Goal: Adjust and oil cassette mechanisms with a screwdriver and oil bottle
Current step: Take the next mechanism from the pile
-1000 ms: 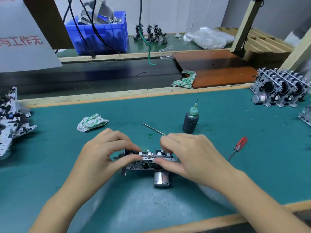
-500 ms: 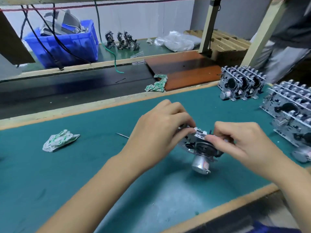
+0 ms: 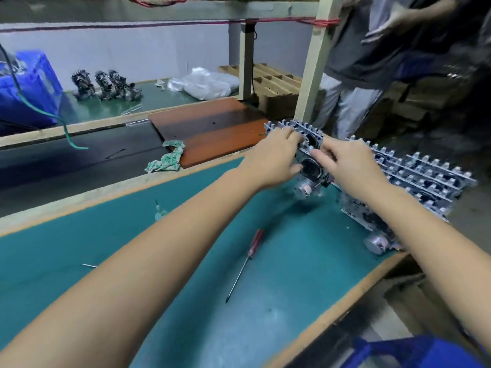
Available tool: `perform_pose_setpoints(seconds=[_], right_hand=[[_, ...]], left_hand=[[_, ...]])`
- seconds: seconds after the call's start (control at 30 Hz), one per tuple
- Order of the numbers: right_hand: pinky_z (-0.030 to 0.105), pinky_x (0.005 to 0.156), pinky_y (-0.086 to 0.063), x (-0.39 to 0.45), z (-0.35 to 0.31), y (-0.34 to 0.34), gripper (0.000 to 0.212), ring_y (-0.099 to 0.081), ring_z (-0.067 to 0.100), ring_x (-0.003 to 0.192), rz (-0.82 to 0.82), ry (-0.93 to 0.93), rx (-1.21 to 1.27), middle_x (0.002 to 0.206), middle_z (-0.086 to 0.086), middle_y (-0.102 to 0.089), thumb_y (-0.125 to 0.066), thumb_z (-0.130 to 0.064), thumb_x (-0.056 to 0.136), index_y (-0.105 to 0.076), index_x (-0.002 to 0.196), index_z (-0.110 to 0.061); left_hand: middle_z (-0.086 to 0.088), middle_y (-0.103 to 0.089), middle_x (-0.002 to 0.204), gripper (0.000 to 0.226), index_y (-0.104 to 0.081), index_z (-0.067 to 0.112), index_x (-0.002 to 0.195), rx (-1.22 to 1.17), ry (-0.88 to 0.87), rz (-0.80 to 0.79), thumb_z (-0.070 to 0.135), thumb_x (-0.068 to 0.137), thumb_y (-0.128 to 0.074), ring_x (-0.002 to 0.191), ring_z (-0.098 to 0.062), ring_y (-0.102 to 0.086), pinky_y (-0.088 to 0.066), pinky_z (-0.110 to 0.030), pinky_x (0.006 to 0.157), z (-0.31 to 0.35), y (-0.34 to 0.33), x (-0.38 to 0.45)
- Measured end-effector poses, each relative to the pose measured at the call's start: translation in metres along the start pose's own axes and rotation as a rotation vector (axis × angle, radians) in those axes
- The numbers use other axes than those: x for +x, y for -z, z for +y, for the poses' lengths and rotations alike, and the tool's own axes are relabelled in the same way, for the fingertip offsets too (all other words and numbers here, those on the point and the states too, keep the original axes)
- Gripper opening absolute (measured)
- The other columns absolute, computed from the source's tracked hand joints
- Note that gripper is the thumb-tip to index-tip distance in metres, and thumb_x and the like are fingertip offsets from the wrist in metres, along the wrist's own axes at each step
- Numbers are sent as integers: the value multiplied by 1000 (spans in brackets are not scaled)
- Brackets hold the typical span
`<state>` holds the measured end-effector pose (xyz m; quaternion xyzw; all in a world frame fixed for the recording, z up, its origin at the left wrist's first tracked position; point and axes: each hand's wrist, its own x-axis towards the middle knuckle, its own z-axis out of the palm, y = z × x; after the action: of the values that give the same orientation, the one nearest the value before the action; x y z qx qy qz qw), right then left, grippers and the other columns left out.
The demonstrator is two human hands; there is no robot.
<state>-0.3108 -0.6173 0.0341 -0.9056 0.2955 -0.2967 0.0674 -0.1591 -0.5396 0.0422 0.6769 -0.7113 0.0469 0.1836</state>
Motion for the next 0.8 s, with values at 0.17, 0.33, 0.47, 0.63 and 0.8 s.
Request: perform_pose_setpoints(seconds=[0.17, 0.33, 0.47, 0.63, 0.8], right_hand=[[34, 59, -32, 20, 20, -6, 33, -55, 31, 76, -164, -44, -314, 64, 6, -47, -48, -39, 97, -44, 73, -16], [28, 55, -28, 7, 42, 4, 33, -62, 26, 78, -236, 1, -604, 80, 3, -66, -39, -52, 96, -44, 77, -25], [28, 56, -33, 4, 44, 5, 31, -62, 25, 79, -175, 7, -647, 88, 2, -66, -45, -51, 94, -46, 83, -21], [33, 59, -36, 2, 10, 5, 24, -60, 31, 84, 0, 32, -500, 93, 5, -64, -49, -39, 94, -55, 94, -16], [35, 62, -37, -7, -51, 3, 20, -59, 33, 82, 9, -4, -170, 83, 3, -66, -50, -38, 93, -54, 91, -19]], left_hand=[[-13, -34, 147, 66, -29, 6, 143, -121, 59, -175, 25, 89, -63, 134, -25, -34, -24, -28, 105, -1, -23, 28], [-12, -8, 159, 83, -11, 8, 150, -200, 17, -303, 23, 89, -65, 145, -23, -12, -10, -26, 113, 9, -51, 25], [-10, 8, 159, 92, 2, 10, 151, -196, 38, -322, 23, 89, -65, 147, -24, 3, -12, -39, 118, 21, -62, 24], [-14, 5, 159, 87, -5, 2, 150, -101, 67, -288, 30, 90, -61, 145, -28, -7, -22, -42, 115, 28, -48, 14], [-10, -45, 134, 52, -45, 7, 134, -158, 168, -75, 31, 90, -58, 126, -26, -39, -36, -41, 103, 21, -1, -34]])
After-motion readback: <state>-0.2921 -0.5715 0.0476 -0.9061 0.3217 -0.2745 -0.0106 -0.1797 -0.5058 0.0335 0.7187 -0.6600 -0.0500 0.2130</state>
